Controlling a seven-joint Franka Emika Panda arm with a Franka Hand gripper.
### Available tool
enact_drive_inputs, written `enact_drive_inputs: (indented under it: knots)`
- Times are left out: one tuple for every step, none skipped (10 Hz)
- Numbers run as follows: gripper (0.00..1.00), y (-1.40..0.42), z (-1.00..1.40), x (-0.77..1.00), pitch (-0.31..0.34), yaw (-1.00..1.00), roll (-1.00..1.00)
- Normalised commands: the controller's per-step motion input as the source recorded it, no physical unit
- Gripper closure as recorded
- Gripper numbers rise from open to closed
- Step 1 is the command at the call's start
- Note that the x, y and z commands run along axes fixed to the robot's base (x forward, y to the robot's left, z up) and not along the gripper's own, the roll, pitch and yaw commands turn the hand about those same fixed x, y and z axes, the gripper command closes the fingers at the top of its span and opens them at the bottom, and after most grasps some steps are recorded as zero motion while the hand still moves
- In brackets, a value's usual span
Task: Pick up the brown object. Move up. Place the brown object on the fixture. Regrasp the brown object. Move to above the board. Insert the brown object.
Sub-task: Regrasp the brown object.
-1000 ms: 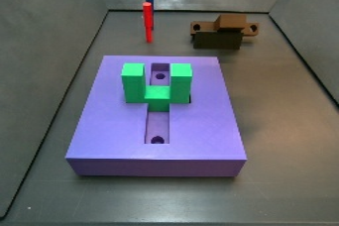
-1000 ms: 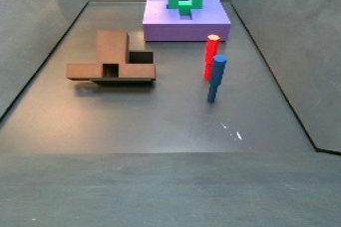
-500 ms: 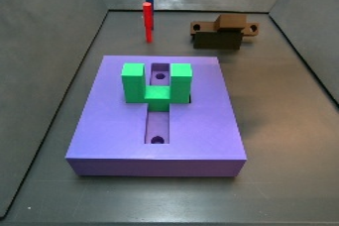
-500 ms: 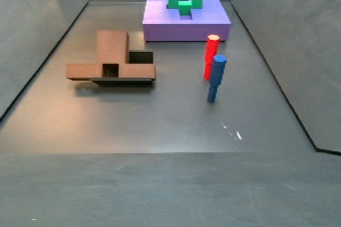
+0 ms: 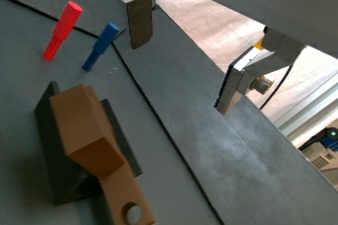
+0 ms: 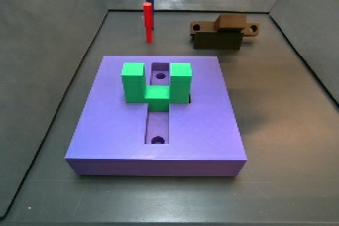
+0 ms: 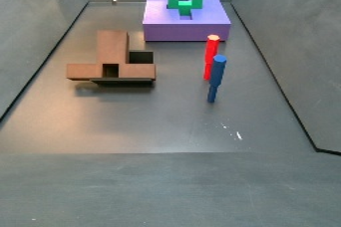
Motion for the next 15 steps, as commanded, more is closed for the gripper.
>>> enact_drive_inputs:
  knots:
    - [0.00, -0.18, -0.03, 0.00, 0.889, -0.46, 0.21]
    - [0.00, -0.15, -0.08, -0.02, 0.949, -0.53, 0.19]
    - [0.00, -0.15, -0.35, 0.00, 0.709, -0.51, 0.00]
    - [0.00, -0.09, -0.56, 0.00, 0.231, -0.34, -0.11]
    - [0.00, -0.02, -0.50, 0.00, 0.026, -0.22, -0.24]
    - [0.00, 0.00, -0.35, 0.00, 0.017, -0.12, -0.13]
    - [0.00, 0.00, -0.25, 0.00, 0.000, -0.02, -0.11]
    - [0.00, 0.00, -0.23, 0.00, 0.009, -0.01, -0.03]
    - [0.00, -0.03, -0.36, -0.01, 0.000, 0.00, -0.09]
    - [0.00, -0.01, -0.40, -0.01, 0.000, 0.00, -0.15]
    - [0.00, 0.00, -0.33, 0.00, 0.006, 0.00, -0.13]
    - [0.00, -0.01, -0.27, 0.00, 0.023, 0.00, -0.07]
    - [0.00, -0.01, -0.26, 0.00, 0.060, 0.00, -0.01]
    - [0.00, 0.00, -0.16, 0.00, 0.089, 0.00, 0.00]
    - [0.00, 0.00, 0.00, 0.00, 0.134, -0.01, 0.00]
